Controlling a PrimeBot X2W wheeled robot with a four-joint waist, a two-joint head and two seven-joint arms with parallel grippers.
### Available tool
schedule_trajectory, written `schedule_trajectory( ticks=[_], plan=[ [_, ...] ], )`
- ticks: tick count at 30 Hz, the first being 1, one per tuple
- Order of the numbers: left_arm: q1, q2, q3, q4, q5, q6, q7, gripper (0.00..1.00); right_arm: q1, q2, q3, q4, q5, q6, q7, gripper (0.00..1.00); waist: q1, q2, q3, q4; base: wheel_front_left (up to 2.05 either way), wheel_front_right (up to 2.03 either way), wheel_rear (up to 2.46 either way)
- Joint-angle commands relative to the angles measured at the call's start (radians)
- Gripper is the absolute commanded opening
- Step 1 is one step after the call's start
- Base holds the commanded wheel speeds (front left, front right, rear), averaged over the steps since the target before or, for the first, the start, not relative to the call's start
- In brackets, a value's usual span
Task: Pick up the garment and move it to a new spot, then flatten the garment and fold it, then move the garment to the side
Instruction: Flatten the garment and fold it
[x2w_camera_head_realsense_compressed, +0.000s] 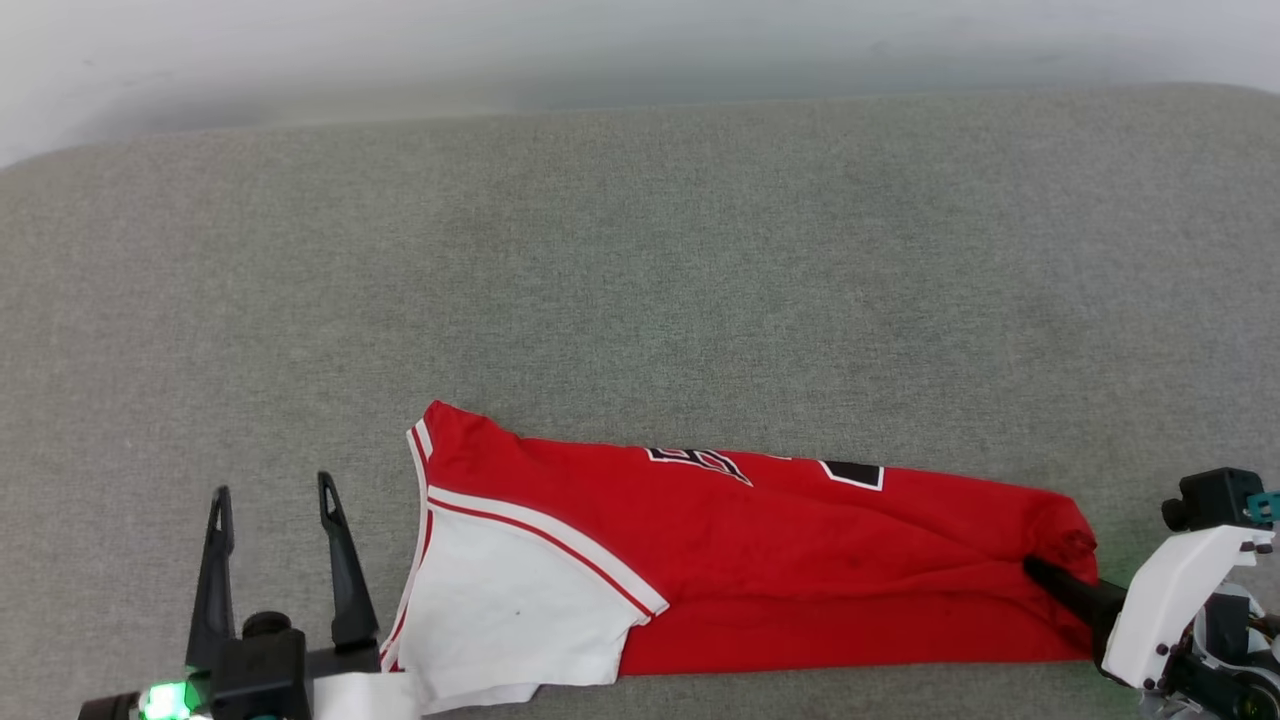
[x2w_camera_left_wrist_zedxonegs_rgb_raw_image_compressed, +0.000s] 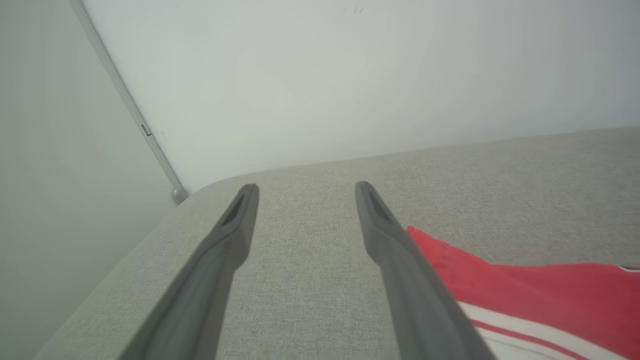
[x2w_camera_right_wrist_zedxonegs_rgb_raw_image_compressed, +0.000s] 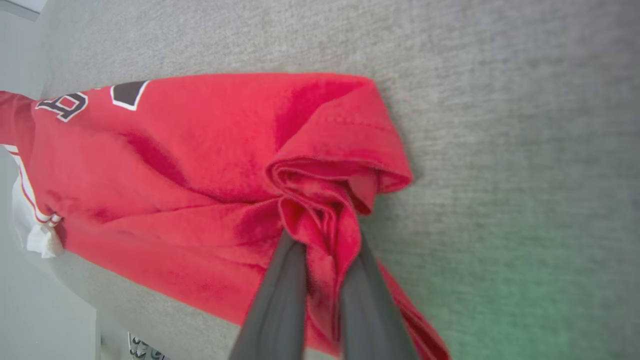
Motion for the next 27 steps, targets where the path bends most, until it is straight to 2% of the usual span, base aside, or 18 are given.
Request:
schedule_trajectory(
  ticks=[1, 6, 8, 17, 22, 27],
  plan=[
    [0.008, -0.007, 0.007, 0.003, 0.004, -0.004, -0.002, 1.0, 0.024, 0.033, 0.036, 0.01, -0.002, 0.003, 0.021, 0.0, 0.0, 0.0, -0.003, 0.0, 0.0, 0.0, 0.0],
    [0.039, -0.05, 0.029, 0.012, 0.048, -0.022, -0.002, 1.0, 0.005, 0.0, 0.012, 0.0, 0.006, 0.001, -0.002, 0.0, 0.0, 0.0, -0.018, 0.0, 0.0, 0.0, 0.0],
    [0.046, -0.064, 0.041, 0.007, 0.062, -0.016, -0.002, 1.0, -0.002, -0.02, -0.005, -0.001, 0.012, 0.001, -0.01, 0.0, 0.0, 0.0, -0.024, 0.001, 0.0, 0.0, 0.0],
    [0.073, -0.092, 0.059, 0.024, 0.086, -0.032, -0.002, 1.0, -0.021, -0.163, -0.063, 0.044, -0.001, 0.001, 0.014, 0.0, 0.0, 0.0, -0.053, 0.004, 0.0, 0.0, 0.0],
    [0.087, -0.093, 0.05, 0.032, 0.088, -0.057, -0.002, 1.0, -0.019, -0.232, -0.06, 0.043, -0.022, 0.001, 0.101, 0.0, 0.0, 0.0, -0.071, 0.008, 0.0, 0.0, 0.0],
    [0.094, -0.1, 0.058, 0.038, 0.079, -0.084, -0.002, 1.0, -0.01, -0.258, -0.056, -0.082, 0.015, 0.001, 0.217, 0.0, 0.0, 0.0, -0.086, 0.013, 0.0, 0.0, 0.0]
  ],
)
